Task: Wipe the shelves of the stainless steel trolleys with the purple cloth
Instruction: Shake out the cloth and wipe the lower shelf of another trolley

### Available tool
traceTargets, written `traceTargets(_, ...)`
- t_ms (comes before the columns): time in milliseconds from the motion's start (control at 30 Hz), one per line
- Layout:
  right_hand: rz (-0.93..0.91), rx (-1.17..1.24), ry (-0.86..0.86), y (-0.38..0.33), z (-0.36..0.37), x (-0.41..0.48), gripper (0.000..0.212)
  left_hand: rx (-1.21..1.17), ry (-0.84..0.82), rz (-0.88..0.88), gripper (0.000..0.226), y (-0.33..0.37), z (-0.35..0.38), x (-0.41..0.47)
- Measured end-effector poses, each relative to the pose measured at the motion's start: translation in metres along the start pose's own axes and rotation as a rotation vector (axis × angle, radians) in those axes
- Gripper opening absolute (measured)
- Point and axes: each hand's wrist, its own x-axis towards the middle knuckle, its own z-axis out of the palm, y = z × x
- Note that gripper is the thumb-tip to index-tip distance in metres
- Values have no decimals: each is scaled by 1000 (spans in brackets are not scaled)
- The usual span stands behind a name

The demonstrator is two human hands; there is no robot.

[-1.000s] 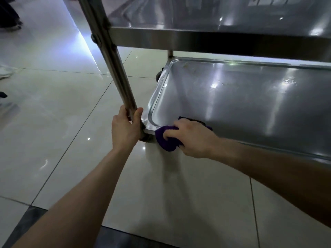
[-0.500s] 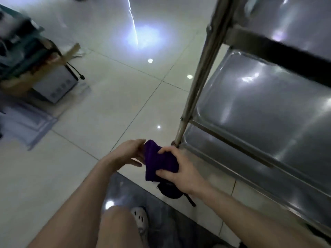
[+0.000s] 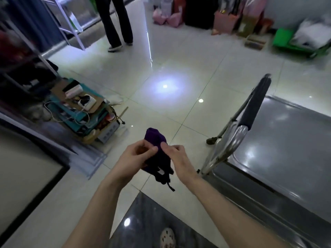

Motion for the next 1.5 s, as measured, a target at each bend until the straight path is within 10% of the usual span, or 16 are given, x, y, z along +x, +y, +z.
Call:
traceTargets(100, -63, -89, -53, -46, 5, 12, 35, -104, -72, 9, 34, 41, -17, 11)
traceTargets(333, -14, -46, 80, -107, -15, 59, 90, 3, -118, 109, 18, 107, -41, 82)
traceTargets(633, -71, -393, 464, -172, -161, 195, 28, 885, 166, 344, 20, 210, -93, 274)
traceTargets(1033, -183, -573, 700, -315, -320, 350, 22, 928, -393, 264, 37, 405, -75, 548)
traceTargets(1233, -231, -485, 892, -371, -406, 406, 24, 1081, -506, 359, 20, 468, 7, 694)
traceTargets(1500, -110, -161, 1251, -397, -501, 433, 32, 683, -792, 365, 34, 534, 188, 831)
